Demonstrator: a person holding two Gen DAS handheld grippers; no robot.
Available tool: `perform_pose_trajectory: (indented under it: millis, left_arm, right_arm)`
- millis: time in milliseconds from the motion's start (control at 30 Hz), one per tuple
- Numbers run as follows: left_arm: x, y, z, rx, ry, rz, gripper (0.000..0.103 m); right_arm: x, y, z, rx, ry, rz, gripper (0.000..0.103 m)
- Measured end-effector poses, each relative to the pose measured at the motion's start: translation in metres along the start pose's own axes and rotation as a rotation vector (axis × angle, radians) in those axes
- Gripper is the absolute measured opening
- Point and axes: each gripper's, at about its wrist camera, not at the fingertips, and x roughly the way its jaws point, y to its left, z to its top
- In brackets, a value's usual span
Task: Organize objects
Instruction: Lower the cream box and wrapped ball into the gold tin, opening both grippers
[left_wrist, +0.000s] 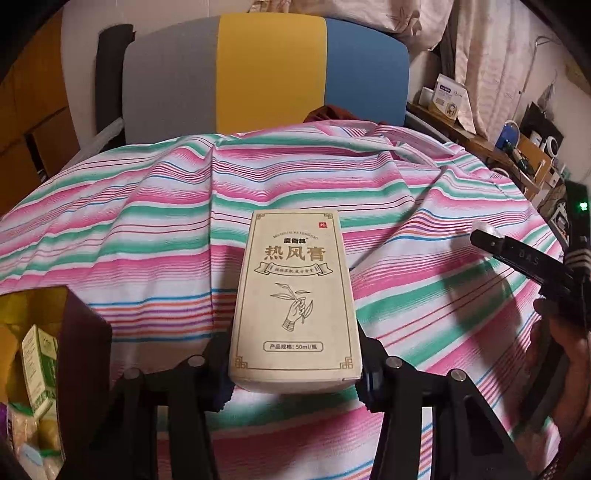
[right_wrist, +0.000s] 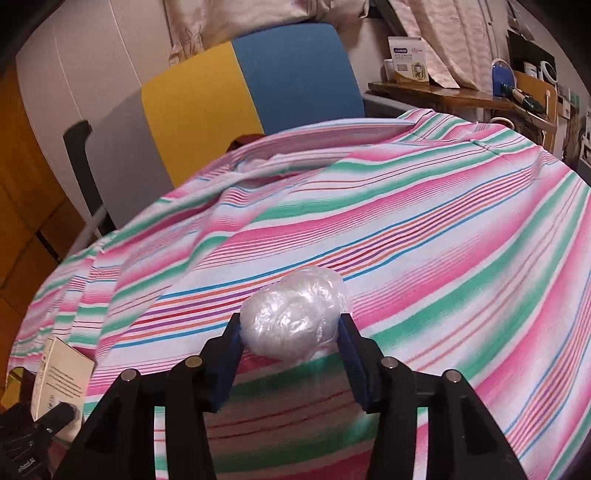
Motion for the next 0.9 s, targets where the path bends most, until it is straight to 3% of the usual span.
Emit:
perform_pose_trajectory:
  millis: [200, 533, 900]
  left_arm:
    - [-0.025, 0.006, -0.018, -0.04, -0.026, -0.04, 0.051]
    - [-0.078, 0.022, -0.059, -0.053, -0.047, -0.054, 0.051]
    - [-0.135, 0.083, -0.077, -0.172, -0.115, -0.047, 0.051]
  right_arm:
    - [-0.022, 0.012, -0.025, 0.038, 0.004, 0.084, 0.05]
    - [-0.065, 0.078, -0.082, 0.024, 0.039, 0.246, 0.05]
    - [-0.106, 0.154, -0.106, -0.062, 0.036, 0.39, 0.05]
